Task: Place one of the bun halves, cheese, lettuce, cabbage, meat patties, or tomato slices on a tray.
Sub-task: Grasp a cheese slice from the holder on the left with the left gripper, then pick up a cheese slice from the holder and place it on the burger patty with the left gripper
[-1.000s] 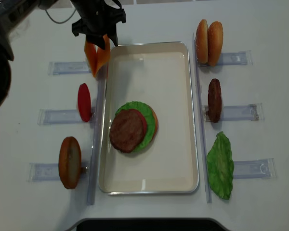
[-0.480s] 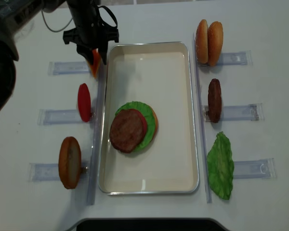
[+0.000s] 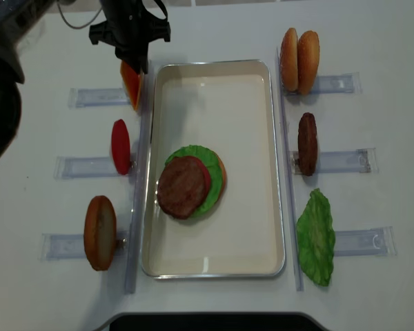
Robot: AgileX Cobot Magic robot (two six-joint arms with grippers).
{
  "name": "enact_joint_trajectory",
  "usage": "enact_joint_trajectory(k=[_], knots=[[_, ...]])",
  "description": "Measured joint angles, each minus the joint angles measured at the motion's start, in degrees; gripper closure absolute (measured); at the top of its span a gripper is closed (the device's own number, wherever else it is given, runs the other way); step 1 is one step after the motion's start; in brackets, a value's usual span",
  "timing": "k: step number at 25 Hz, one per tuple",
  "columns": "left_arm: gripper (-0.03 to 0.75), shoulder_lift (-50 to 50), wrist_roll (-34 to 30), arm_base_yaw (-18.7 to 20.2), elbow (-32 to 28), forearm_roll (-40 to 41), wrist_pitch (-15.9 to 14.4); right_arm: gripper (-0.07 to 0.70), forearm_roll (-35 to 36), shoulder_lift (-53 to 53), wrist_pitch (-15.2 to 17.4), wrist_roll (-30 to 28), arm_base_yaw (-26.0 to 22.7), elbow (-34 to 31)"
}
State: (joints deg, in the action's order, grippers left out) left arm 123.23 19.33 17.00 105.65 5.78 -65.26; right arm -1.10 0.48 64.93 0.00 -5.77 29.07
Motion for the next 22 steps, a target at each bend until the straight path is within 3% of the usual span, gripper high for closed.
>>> enact_joint_trajectory(k=[6,11,22], knots=[[0.694,0.0,-1.0,0.0,0.1,0.1,-1.0,0.145,0.0,0.0,0.0,0.0,0.0,0.0],[0.697,-0.1,-2.9,0.0,0.1,-0.9,-1.3,0.145,0.0,0.0,0.0,0.0,0.0,0.0],[0.697,-7.8,-4.5,0.0,0.1,-10.9,-2.3,0.145,0.0,0.0,0.0,0.0,0.0,0.0]])
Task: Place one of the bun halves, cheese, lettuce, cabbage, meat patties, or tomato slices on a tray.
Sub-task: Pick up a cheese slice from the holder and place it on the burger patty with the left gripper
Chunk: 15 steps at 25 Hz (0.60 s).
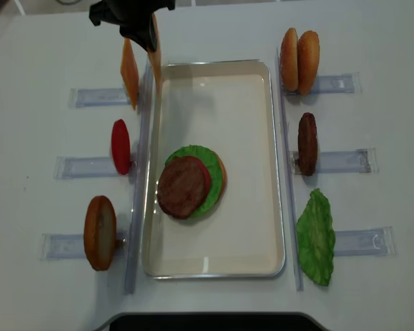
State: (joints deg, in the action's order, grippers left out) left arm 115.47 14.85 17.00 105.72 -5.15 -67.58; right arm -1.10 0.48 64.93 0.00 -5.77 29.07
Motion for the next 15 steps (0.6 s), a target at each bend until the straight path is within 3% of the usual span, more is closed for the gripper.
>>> enact_joint_trajectory(k=[3,8,15], knots=[[0.697,-2.1,0.0,0.2,0.0,-0.8,-2.2,0.145,0.0,0.0,0.0,0.0,0.0,0.0],[0.697,-4.5,-0.3,2.9,-1.4,-3.3,-2.4,0.145,0.0,0.0,0.0,0.0,0.0,0.0],[0.697,-9.3,-4.3,5.8,-13.2,-13.8,4.8,0.145,0.0,0.0,0.0,0.0,0.0,0.0]])
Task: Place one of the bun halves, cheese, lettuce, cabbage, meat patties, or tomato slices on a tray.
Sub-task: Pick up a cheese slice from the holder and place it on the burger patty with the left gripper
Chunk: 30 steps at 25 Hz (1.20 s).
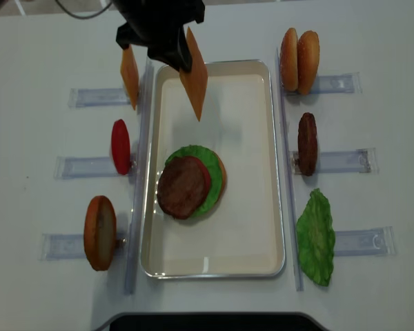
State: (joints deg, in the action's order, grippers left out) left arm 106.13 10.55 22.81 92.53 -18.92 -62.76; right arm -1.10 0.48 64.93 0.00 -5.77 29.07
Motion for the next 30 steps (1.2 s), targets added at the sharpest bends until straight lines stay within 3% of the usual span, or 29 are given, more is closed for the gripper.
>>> enact_joint_trajectory(k=[8,15,21,30], knots=[[0.697,-10.5,-11.0,-0.1,-18.3,-12.8,11.9,0.146,0.0,0.0,0.0,0.0,0.0,0.0],[0.697,-16.8,-23.4,-0.1,-32.2,-24.5,17.6,0.146,0.0,0.0,0.0,0.0,0.0,0.0],[0.697,-19.3,-26.9,-0.1,-38.9,-25.1,20.1,0.146,0.0,0.0,0.0,0.0,0.0,0.0],[0.697,-19.3,-28.7,-0.1,-41.0,-25.3,22.2,0.146,0.0,0.0,0.0,0.0,0.0,0.0]])
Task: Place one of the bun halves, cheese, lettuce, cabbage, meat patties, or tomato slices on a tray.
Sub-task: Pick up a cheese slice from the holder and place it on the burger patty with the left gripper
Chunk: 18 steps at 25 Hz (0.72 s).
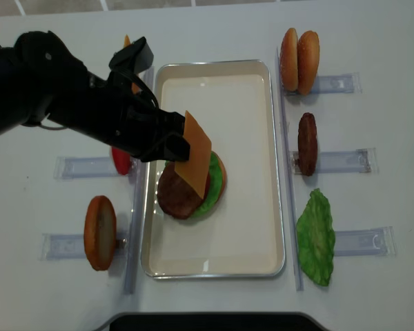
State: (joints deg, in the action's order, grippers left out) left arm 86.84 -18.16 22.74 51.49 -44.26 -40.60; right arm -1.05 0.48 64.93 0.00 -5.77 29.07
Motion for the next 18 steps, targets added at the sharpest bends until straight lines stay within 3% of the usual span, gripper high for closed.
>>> enact_joint_trajectory(k=[18], knots=[[0.697,0.0,-0.4,0.0,0.0,1.6,1.2,0.146,0.0,0.0,0.0,0.0,0.0,0.0]])
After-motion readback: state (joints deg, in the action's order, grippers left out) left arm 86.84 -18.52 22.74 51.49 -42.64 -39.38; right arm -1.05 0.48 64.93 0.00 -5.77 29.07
